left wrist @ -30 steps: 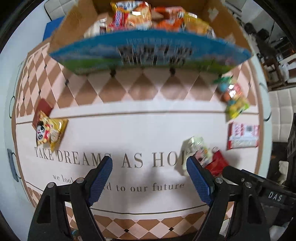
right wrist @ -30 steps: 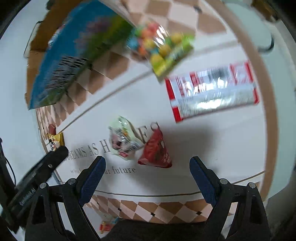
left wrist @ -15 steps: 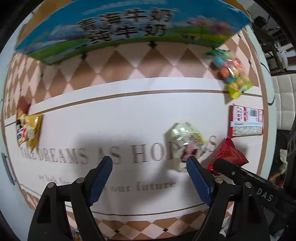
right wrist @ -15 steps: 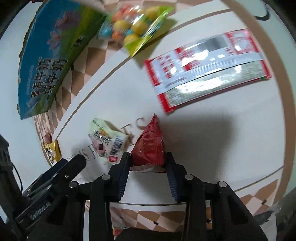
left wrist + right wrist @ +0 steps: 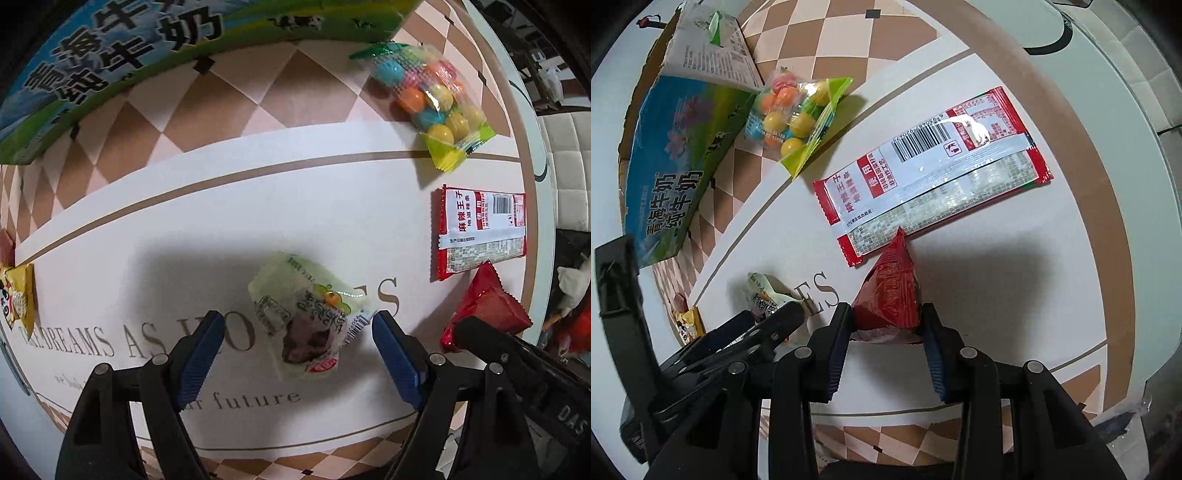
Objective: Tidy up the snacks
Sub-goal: 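Grasp the green-white candy pack with left tool while right tool grasps red pouch, then lift both held packs into the box and open both tools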
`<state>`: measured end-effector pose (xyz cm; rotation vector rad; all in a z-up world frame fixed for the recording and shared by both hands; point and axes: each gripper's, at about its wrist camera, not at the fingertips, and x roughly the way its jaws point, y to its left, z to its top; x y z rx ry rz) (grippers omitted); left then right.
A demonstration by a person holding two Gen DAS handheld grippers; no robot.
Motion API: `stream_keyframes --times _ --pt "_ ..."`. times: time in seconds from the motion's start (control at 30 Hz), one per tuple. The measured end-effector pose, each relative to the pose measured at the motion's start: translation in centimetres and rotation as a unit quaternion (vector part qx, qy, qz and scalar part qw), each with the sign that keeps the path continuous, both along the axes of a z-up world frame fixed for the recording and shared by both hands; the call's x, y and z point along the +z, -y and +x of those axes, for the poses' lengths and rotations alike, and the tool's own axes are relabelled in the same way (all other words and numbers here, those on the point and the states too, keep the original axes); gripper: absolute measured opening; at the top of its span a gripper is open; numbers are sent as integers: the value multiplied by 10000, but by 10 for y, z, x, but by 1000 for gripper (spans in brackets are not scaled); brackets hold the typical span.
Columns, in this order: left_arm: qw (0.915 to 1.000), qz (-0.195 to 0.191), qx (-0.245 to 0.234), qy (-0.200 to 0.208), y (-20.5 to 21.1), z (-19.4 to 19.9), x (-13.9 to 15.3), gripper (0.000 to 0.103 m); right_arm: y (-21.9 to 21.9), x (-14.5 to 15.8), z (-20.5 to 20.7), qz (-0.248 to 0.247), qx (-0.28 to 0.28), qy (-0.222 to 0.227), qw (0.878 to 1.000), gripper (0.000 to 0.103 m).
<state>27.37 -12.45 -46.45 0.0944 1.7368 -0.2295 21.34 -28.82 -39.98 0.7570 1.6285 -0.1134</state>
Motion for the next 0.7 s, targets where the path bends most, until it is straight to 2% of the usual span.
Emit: stream_keyframes --times 0.07,0.1,0.17,0.2,0.47,0.53,0.7 --pt "10000 -6 -22 6 2 -2 -4 81 1 -1 -1 37 -20 -3 10000 41" --pt "10000 -25 -25 5 4 -1 -5 71 -1 -1 -2 39 -20 -7 10000 41" --pt "9999 45 -50 105 1 -9 -3 64 -3 -3 -2 53 -23 -25 10000 41" --pt "9999 50 -58 129 -5 -9 -5 57 -6 -3 -2 56 -22 -29 10000 41" --pt "9996 -93 200 180 -13 -12 -1 49 -26 -2 5 14 63 -8 10000 41" --pt "9994 -167 258 185 -20 -8 1 40 -30 1 7 -3 107 41 9999 40" --pt "9988 -205 240 368 -31 -1 18 38 -38 14 14 -1 233 193 9995 40"
